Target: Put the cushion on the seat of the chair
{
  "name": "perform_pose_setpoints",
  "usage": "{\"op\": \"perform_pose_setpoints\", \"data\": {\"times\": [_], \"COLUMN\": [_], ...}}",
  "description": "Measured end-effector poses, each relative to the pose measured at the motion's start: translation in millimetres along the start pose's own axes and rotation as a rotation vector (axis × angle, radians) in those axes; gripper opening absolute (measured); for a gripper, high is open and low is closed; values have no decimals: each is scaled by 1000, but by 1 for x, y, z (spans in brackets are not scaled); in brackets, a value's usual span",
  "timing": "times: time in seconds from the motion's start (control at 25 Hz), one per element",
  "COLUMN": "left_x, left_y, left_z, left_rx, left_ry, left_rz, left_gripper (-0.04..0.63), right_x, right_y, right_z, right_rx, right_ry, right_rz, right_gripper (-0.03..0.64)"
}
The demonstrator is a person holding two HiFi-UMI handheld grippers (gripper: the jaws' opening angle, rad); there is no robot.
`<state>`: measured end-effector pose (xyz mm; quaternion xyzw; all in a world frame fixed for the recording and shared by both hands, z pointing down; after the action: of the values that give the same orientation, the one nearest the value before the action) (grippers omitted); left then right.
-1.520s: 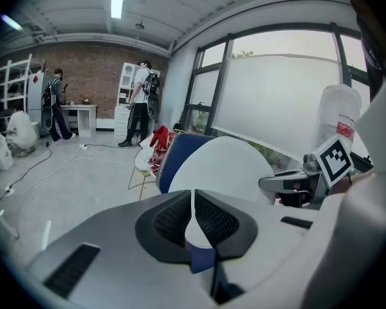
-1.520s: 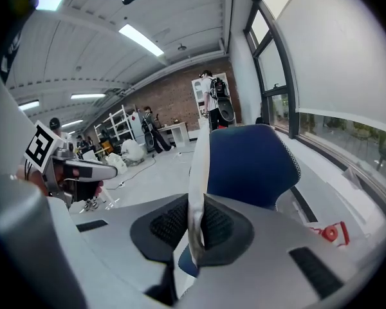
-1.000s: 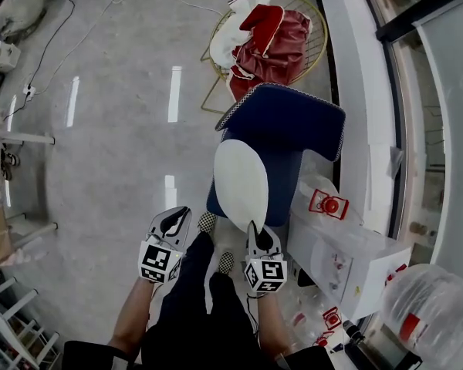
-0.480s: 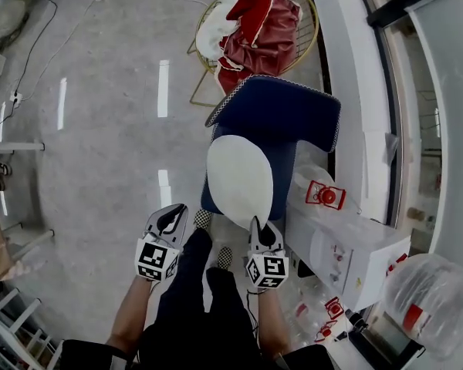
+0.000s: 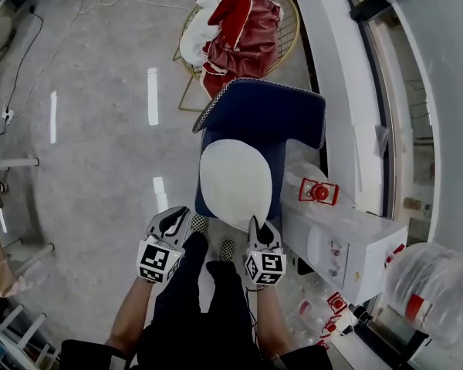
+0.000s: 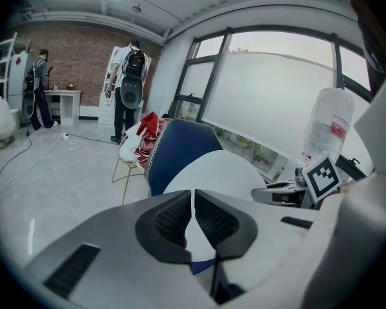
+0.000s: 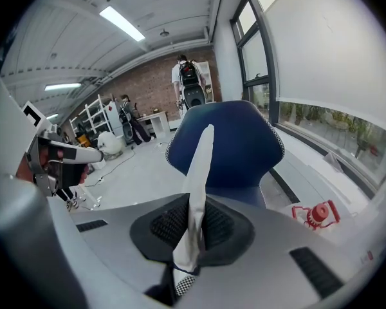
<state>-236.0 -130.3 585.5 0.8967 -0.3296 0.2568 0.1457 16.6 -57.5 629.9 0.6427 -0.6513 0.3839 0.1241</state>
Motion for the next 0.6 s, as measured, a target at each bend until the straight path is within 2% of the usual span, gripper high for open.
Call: {"op": "perform_pose_setpoints", "data": {"times": [0.32, 0.6], "left_x": [22, 49], "left_y": [-25, -51], "left_z": [6, 11], "left_rx": [13, 18], "left_ry": [7, 14], "left_rz": [-31, -8], "left_gripper": [32, 32], "right_x": [5, 12], "right_y": [-34, -75], "right_z": [-1, -5], "right_rx": [-1, 26], "right_ry": [1, 9], "right_rz": [3, 11], "right_gripper": [52, 52]}}
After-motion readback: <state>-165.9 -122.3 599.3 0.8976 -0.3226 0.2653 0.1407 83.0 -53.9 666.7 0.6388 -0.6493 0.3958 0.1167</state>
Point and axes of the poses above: the fingertips, and each gripper's own axes: x forward along the fingers, y to its left, z out of its top, the point moved 8 cm from there along -x, backward along the fingers, and after that the axes turned 14 degrees about x, right-handed, at the moved point
